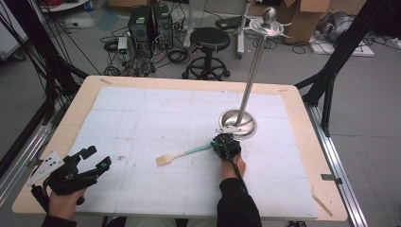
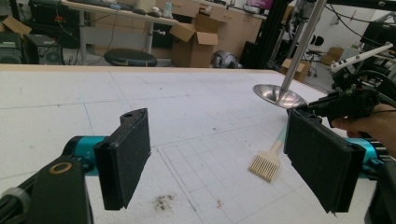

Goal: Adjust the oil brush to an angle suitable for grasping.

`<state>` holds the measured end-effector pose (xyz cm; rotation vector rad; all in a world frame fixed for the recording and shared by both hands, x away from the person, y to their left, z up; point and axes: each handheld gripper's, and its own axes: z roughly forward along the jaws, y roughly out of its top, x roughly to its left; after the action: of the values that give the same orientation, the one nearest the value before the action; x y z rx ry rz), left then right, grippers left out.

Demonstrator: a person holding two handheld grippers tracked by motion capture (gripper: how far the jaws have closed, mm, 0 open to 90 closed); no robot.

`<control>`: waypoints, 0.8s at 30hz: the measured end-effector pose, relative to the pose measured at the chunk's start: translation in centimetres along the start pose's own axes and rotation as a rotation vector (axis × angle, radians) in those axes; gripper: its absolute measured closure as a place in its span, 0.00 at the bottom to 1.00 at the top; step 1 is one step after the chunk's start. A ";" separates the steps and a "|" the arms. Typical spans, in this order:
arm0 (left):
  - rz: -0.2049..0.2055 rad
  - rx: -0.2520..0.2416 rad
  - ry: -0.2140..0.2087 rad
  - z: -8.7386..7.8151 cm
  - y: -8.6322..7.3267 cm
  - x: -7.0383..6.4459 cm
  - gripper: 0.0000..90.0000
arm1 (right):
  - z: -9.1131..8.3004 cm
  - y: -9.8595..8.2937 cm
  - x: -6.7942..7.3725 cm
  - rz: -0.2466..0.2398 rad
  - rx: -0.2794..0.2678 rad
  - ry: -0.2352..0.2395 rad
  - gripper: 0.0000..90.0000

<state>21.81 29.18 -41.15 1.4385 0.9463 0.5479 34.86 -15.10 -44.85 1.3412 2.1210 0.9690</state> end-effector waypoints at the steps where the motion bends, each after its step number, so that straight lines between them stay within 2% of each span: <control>1: 0.001 0.000 0.000 0.0 0.0 0.0 0.26 | 0.0 0.0 0.3 -0.009 -0.003 0.013 0.99; 3: 0.000 -0.001 -0.002 0.0 0.0 -0.1 0.26 | 0.1 0.0 0.4 -0.001 -0.009 0.022 0.99; 5: 0.003 0.002 -0.003 0.1 0.0 -0.1 0.26 | 0.2 0.0 1.1 0.001 -0.012 0.052 0.99; 9: 0.002 0.004 -0.004 0.1 0.0 -0.1 0.26 | 0.5 0.3 2.7 -0.031 -0.013 0.094 0.99; 13: 0.002 0.005 -0.004 0.1 0.0 0.0 0.26 | 0.7 0.5 3.6 -0.038 -0.013 0.121 0.99; 15: 0.003 0.005 -0.005 0.1 0.0 0.0 0.26 | 1.0 0.7 4.7 -0.064 -0.012 0.141 0.99; 18: 0.002 0.007 -0.004 0.1 0.0 0.0 0.26 | 1.1 0.8 5.5 -0.081 -0.006 0.166 0.99; 19: 0.002 0.007 -0.003 0.1 0.0 0.0 0.26 | 1.2 0.9 6.3 -0.104 -0.008 0.185 0.99; 20: 0.003 0.008 -0.003 0.1 0.0 0.0 0.26 | 1.2 0.9 6.3 -0.104 -0.008 0.185 0.99; 22: 0.003 0.008 -0.003 0.0 0.0 0.0 0.26 | 1.4 1.0 7.5 -0.125 -0.007 0.220 0.99; 24: 0.004 0.010 -0.002 0.1 0.0 0.0 0.26 | 1.5 1.1 8.0 -0.134 -0.004 0.240 0.99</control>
<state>21.84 29.10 -41.19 1.4498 0.9456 0.5452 33.11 -7.06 -44.99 1.1114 2.3493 1.1250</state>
